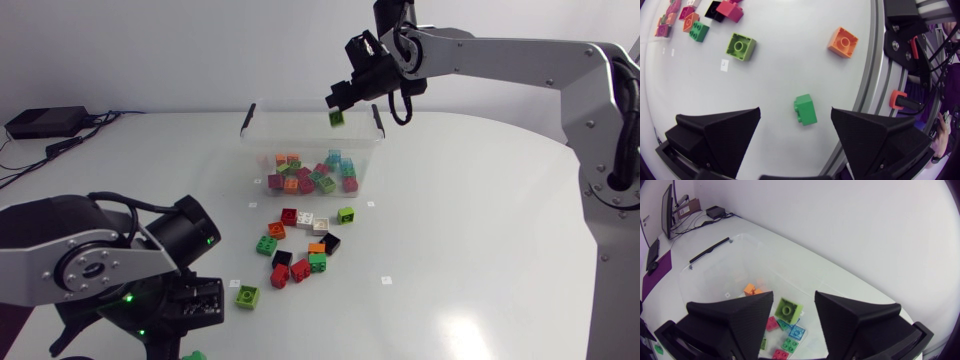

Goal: Place the duplo bricks in the container

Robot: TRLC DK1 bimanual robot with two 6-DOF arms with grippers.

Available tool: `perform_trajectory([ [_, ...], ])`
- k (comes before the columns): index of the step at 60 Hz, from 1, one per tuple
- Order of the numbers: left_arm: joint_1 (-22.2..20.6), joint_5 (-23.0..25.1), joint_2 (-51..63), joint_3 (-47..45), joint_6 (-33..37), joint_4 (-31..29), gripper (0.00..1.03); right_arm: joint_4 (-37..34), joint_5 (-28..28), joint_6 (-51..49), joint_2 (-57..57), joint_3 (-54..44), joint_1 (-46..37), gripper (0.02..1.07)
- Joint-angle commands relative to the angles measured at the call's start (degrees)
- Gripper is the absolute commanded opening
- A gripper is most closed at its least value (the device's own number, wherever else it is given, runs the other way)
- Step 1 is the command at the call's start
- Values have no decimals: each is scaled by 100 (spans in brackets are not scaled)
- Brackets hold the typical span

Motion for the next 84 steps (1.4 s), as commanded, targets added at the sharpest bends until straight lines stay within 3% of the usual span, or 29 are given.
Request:
perform_trajectory([
  [1,-136,-34,-99,-214,-238,-85,98,-102,36,139,-83,-83,34,102],
  [29,-153,-148,358,-495,-695,443,97,-5,-140,113,-2782,-2931,209,102],
  [41,-162,-148,481,-679,-809,645,91,-409,-219,69,-3942,-4038,482,102],
  [61,14,-148,779,-706,-783,794,54,-998,-228,-186,-4997,-5418,1317,102],
  [67,75,-139,929,-679,-774,900,33,-1165,-184,-186,-4988,-5638,1748,102],
  [71,146,-139,990,-671,-739,944,25,-1174,-184,-186,-4944,-5734,1994,102],
  [84,603,-121,990,-574,-510,952,23,-1165,-324,-177,-4443,-5866,2556,102],
])
